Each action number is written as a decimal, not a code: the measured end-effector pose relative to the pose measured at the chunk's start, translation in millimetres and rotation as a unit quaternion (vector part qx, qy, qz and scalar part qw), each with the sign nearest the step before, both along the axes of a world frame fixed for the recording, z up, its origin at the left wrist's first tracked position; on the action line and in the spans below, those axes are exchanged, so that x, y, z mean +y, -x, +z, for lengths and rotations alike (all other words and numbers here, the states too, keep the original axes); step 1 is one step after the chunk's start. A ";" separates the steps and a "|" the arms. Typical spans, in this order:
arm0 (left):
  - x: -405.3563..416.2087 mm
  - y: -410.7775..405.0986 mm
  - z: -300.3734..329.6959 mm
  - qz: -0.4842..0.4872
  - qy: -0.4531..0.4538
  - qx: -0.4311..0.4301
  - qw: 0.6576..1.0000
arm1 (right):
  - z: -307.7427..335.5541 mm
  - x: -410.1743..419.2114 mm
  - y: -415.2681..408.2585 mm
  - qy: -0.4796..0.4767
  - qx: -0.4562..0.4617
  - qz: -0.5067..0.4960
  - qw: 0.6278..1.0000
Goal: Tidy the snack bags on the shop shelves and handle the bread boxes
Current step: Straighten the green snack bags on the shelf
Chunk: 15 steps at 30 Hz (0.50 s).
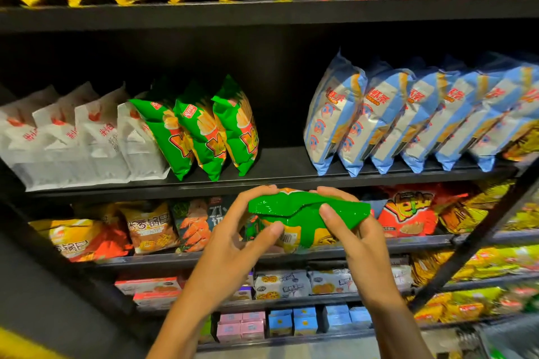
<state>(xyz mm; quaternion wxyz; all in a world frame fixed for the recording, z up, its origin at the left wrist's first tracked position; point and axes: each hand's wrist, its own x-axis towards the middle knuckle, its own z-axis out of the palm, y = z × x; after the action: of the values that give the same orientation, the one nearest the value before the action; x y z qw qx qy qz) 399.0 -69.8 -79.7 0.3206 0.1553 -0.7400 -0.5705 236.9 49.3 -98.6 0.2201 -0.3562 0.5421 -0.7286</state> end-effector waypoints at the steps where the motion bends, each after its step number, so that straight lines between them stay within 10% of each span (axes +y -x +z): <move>1: 0.2 0.5 -1.5 0.012 0.018 -0.003 1.000 | 0.2 -0.9 -2.2 -0.002 -0.009 0.007 1.000; 15: -0.1 8.9 -22.6 0.101 -0.001 0.021 0.995 | -18.7 -0.9 0.5 -0.007 -0.051 0.120 0.991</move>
<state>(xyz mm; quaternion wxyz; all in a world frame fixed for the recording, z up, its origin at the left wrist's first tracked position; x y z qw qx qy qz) 390.2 -69.9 -102.3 0.3918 0.2177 -0.7134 -0.5387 236.4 48.3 -117.3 0.3361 -0.3794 0.4885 -0.7102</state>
